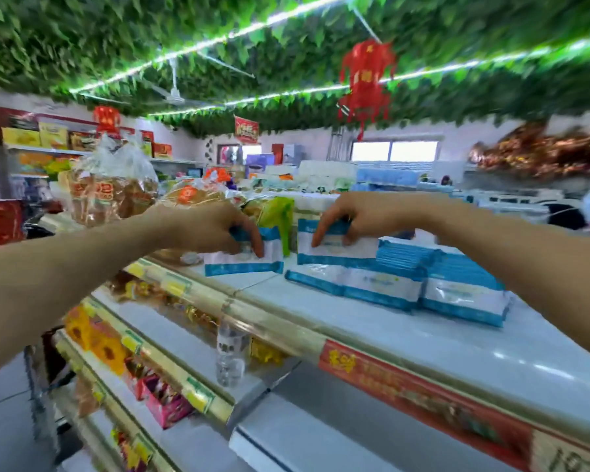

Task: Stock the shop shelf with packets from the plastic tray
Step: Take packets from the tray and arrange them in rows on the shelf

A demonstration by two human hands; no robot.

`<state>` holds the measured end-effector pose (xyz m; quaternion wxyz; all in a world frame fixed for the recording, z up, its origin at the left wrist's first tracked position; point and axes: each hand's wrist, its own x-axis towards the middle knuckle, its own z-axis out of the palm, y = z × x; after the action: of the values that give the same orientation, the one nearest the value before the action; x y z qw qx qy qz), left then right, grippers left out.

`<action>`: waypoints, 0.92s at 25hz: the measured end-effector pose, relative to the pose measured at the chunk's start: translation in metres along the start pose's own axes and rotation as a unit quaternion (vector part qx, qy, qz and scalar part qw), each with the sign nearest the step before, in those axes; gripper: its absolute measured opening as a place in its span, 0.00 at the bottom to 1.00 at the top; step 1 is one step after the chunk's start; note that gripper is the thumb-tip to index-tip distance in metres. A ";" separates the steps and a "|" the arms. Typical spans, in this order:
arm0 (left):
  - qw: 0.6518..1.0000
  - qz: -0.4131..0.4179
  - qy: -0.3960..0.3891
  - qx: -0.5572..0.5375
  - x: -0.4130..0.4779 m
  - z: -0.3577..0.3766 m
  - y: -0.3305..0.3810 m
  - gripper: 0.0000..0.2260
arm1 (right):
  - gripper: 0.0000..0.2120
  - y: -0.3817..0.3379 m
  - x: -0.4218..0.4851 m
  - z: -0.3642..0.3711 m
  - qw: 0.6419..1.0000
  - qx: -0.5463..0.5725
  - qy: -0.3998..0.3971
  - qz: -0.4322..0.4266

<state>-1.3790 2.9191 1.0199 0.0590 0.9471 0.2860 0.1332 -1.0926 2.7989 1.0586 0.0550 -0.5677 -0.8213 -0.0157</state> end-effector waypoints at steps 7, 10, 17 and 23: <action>0.991 0.123 -0.043 -0.027 0.100 0.027 0.081 0.23 | 0.23 0.084 -0.150 -0.006 0.977 0.033 -0.022 0.211; 0.986 0.150 -0.033 -0.061 0.117 0.033 0.107 0.21 | 0.22 0.090 -0.177 0.011 0.965 0.059 -0.024 0.256; 0.984 0.149 -0.049 -0.088 0.130 0.032 0.121 0.22 | 0.22 0.097 -0.168 0.051 0.968 0.030 0.000 0.248; 0.982 0.145 -0.061 -0.104 0.135 0.031 0.124 0.22 | 0.21 0.096 -0.171 0.059 0.974 0.001 0.027 0.223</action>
<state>-1.1965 2.8905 1.0437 0.1547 0.9734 0.1264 0.1118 -0.9472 2.6792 0.9780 0.0800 -0.7357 -0.6723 -0.0180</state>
